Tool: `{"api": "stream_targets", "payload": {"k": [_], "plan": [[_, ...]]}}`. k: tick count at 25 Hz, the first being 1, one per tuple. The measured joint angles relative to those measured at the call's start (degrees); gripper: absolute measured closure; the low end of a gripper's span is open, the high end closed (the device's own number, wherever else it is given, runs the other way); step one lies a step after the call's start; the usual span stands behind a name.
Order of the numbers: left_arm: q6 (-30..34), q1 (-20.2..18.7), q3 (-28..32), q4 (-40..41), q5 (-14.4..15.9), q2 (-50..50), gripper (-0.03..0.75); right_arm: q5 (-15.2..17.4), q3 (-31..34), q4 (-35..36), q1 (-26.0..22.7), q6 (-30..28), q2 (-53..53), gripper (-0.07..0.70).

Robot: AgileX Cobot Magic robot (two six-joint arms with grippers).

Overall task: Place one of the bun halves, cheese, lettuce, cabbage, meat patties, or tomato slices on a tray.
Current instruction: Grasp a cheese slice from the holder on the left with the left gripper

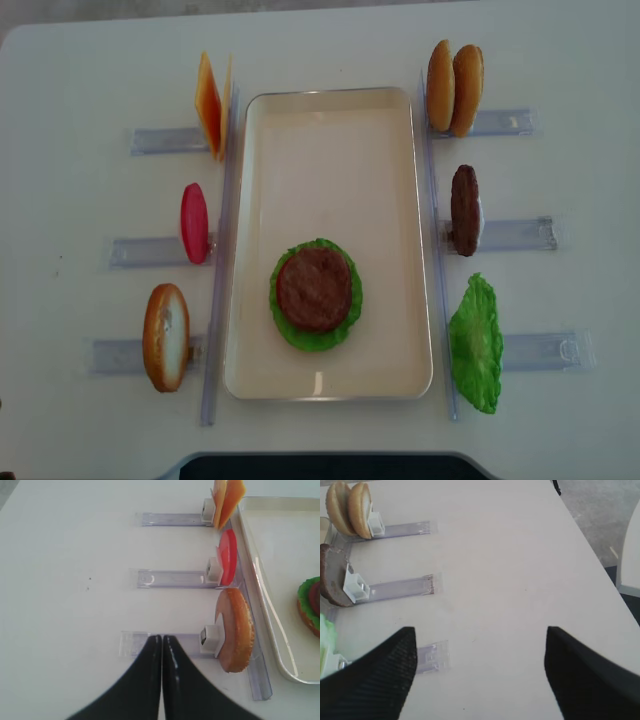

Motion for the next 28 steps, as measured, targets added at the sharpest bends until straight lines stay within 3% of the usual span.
{"api": "stream_targets", "payload": {"k": [24,28], "plan": [[0.20,0.00,0.00,0.00,0.00,0.00,0.717,0.00,0.00,0.00,0.00,0.00,0.00,0.097],[0.52,0.00,0.00,-0.12,0.00,0.00,0.679,0.00,0.00,0.00,0.00,0.34,0.00,0.097]]}}
